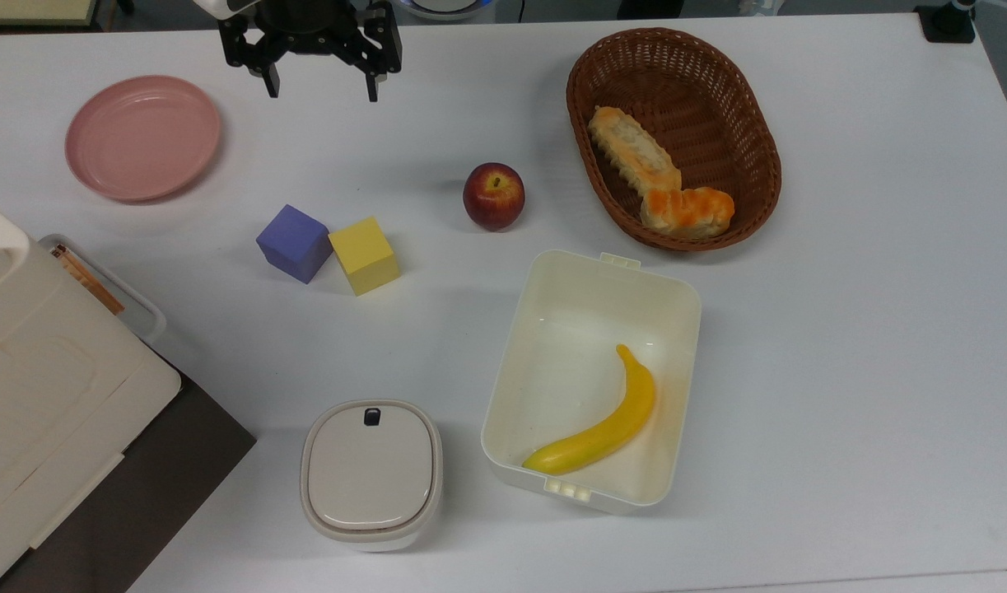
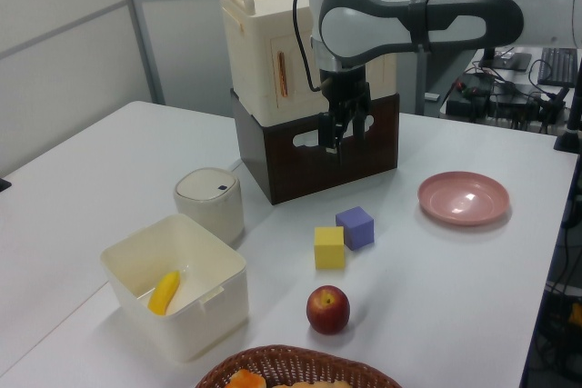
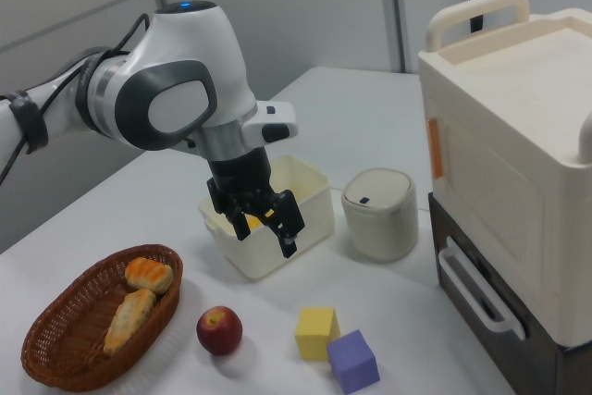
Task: Put the bread on the table
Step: 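Move the open gripper toward the wicker basket of bread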
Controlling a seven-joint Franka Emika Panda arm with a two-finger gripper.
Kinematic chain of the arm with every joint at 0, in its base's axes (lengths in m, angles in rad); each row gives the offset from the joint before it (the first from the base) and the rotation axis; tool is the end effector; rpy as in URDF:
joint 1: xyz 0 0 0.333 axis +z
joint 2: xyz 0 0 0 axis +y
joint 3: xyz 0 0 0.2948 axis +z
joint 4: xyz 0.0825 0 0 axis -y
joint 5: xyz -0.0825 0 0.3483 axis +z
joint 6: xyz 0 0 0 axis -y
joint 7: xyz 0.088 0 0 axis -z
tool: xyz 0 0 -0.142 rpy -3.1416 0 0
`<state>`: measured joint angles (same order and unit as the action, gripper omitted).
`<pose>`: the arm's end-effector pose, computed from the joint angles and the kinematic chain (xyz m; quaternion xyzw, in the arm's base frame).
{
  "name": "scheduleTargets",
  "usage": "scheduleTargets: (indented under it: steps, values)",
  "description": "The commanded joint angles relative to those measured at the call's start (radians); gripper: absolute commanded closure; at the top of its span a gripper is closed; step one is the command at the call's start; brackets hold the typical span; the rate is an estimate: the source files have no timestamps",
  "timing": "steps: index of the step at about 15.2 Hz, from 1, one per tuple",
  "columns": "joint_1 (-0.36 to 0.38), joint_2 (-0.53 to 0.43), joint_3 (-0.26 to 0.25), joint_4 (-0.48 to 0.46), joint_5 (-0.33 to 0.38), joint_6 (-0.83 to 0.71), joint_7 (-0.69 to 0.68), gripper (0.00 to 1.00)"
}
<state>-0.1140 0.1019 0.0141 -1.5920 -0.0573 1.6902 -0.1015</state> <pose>0.5518 -0.0631 0.5149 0.9996 0.0042 -0.0046 0.0274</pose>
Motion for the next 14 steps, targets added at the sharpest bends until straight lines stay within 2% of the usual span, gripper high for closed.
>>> scheduleTargets:
  steps: [1,14]
  values:
    - [0.028,-0.001,-0.020,0.006,0.002,0.006,-0.007,0.00]
    - [0.034,0.007,-0.011,0.003,0.002,0.003,0.000,0.00]
